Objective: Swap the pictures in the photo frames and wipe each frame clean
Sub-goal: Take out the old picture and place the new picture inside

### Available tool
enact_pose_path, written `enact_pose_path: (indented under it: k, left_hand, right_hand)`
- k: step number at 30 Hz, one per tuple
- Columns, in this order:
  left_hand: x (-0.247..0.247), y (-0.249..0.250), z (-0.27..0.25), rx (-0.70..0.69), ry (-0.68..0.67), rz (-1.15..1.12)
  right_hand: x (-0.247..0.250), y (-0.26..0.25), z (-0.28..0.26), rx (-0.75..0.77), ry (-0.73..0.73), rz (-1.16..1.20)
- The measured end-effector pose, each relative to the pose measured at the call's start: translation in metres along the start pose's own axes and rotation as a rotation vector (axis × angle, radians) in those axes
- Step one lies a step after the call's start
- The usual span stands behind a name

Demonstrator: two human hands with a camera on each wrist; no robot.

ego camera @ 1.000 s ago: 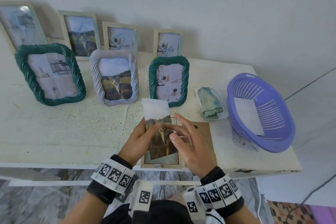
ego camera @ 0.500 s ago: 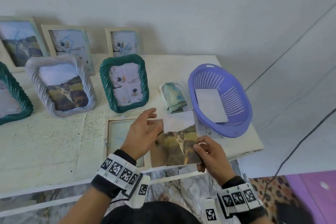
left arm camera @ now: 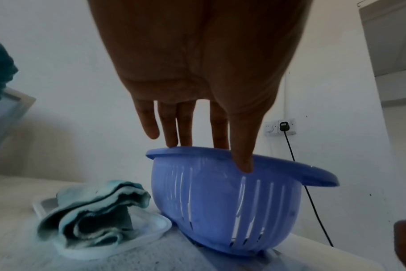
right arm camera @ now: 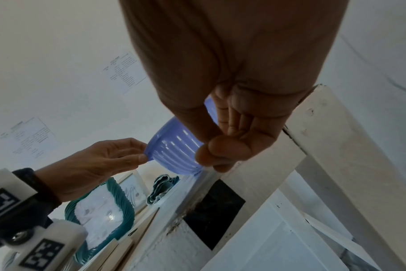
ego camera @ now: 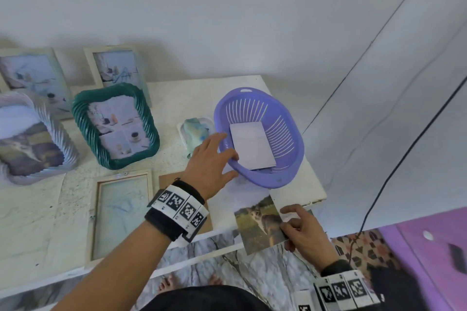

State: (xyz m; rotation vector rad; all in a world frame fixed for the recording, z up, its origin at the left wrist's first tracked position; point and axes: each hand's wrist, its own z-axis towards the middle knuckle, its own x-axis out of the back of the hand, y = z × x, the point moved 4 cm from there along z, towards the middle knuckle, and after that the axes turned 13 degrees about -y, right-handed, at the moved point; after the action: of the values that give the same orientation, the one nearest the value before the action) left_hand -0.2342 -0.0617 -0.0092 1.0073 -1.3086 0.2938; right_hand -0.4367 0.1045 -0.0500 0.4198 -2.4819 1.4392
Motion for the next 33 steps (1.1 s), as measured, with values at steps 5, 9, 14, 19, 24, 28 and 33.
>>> enact_pose_path:
  k: [5,9,14,19,24,28,33]
  left_hand:
    - [0.012,0.004,0.002,-0.096,0.063,-0.038]
    - [0.021,0.003,0.002,-0.095,0.106,-0.097]
    - [0.018,0.004,0.0,-0.087,0.088,-0.079]
    - [0.007,0.003,-0.006,-0.082,0.069,-0.062]
    - [-0.002,-0.002,-0.009,-0.069,0.041,-0.07]
    - [-0.007,-0.003,-0.012,-0.05,0.036,-0.08]
    - [-0.008,-0.003,-0.016,-0.048,0.033,-0.092]
  right_hand:
    - [0.009,-0.006,0.007,0.018,0.063,0.019]
    - [0.012,-0.019,0.027,0.025,0.111,-0.101]
    - [0.019,-0.033,0.067,0.027,0.199,-0.367]
    - [0.025,-0.028,0.078,-0.068,0.244,-0.448]
    - [0.035,-0.017,0.072,-0.035,0.162,-0.452]
    - [0.081,-0.028,0.067,-0.071,0.256,-0.518]
    - [0.135,-0.121,0.065,0.113,0.435,-0.676]
